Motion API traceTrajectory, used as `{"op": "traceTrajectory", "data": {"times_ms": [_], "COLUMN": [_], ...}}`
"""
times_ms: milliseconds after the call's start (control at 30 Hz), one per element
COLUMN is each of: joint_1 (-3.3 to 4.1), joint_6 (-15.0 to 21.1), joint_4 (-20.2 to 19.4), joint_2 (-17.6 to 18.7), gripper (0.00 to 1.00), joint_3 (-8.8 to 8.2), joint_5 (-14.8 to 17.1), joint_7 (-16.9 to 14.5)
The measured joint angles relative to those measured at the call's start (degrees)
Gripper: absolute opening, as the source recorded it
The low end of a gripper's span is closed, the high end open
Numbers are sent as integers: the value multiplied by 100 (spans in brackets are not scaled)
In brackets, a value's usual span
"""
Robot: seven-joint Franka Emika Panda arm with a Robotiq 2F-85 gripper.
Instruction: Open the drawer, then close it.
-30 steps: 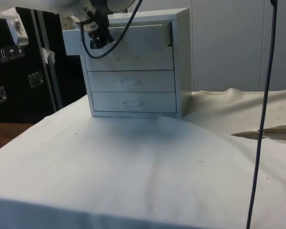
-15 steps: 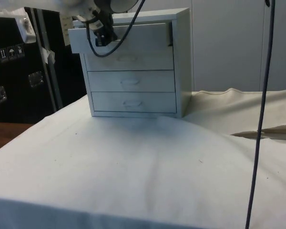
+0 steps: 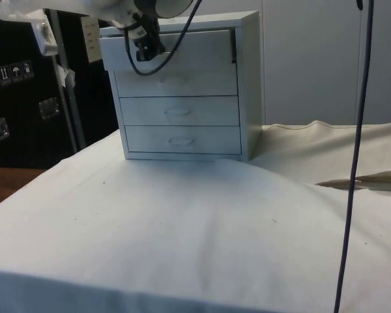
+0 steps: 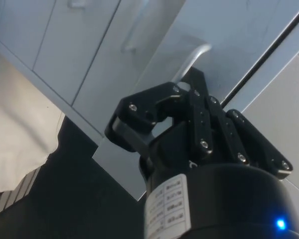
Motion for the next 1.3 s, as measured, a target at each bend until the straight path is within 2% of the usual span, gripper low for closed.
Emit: {"op": "traceTrajectory", "data": {"times_ms": [700, 1300], "joint_1": [-86, -97], "joint_6": [241, 206], "joint_4": [-63, 11], "joint_2": [6, -6], "gripper": [0, 0], "joint_3": [-275, -304], "joint_5": [-23, -23], "joint_7": [-195, -206]}}
